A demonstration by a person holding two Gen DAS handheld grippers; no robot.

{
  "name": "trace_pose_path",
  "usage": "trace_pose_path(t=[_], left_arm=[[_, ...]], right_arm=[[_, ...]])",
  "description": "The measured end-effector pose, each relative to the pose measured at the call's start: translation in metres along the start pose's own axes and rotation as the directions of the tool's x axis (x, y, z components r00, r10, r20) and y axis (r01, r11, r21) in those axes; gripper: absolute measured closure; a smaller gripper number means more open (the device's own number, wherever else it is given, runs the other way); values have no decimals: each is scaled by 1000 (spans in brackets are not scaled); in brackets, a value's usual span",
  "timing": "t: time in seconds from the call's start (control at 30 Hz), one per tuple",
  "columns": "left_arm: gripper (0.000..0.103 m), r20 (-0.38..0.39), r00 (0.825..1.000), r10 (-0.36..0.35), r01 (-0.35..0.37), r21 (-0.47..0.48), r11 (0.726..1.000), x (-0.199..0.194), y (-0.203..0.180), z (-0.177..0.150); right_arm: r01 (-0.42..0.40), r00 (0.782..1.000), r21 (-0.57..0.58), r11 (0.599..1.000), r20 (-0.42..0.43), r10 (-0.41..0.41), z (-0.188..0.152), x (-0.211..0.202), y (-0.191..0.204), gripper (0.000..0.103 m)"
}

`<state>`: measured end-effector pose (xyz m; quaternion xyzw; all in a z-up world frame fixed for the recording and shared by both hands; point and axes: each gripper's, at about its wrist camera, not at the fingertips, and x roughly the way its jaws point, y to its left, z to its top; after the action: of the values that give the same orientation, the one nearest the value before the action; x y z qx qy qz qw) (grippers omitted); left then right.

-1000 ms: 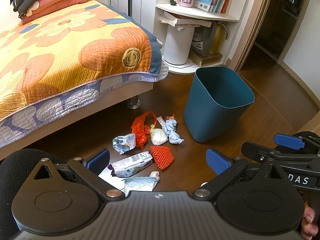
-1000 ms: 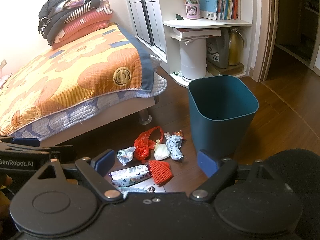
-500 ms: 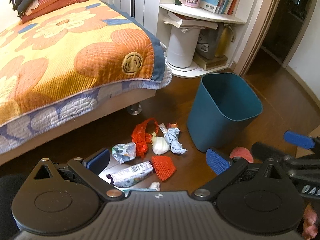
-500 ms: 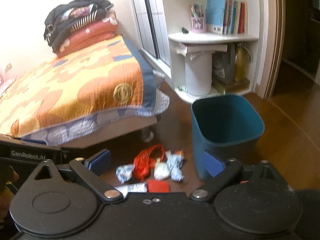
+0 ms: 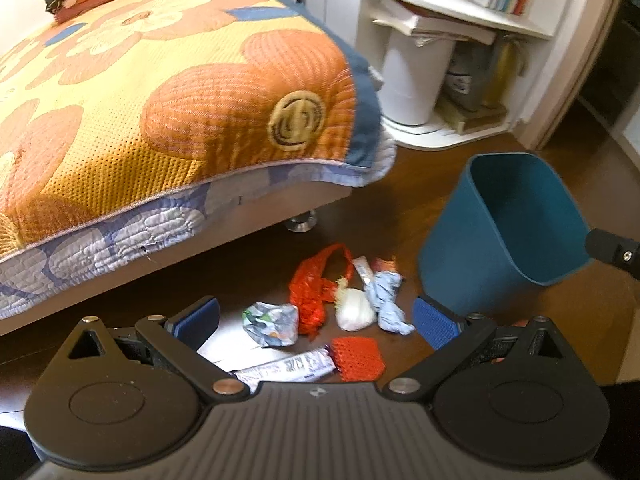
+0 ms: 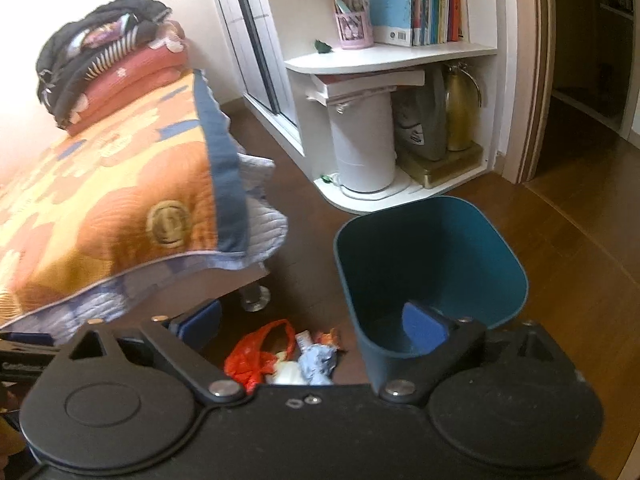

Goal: Collect trash
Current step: 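Grip the teal wastebasket rim with the right tool while the left tool approaches the trash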

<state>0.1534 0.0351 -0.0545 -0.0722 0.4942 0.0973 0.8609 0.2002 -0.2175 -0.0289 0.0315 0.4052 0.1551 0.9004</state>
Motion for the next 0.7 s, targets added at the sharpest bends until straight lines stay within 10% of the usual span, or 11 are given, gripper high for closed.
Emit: trace_pose_path(t=[0.37,0.7], left_arm=[[0,-87,996,2,0,19,1000,88,-17,32],[0,-164,985,-50,70,120,990,166,-82,38]], right_arm=[[106,992,-31,994,-62,-108,27,77,-38,23],[323,938,93,942,-167,-305,62,121,-150,26]])
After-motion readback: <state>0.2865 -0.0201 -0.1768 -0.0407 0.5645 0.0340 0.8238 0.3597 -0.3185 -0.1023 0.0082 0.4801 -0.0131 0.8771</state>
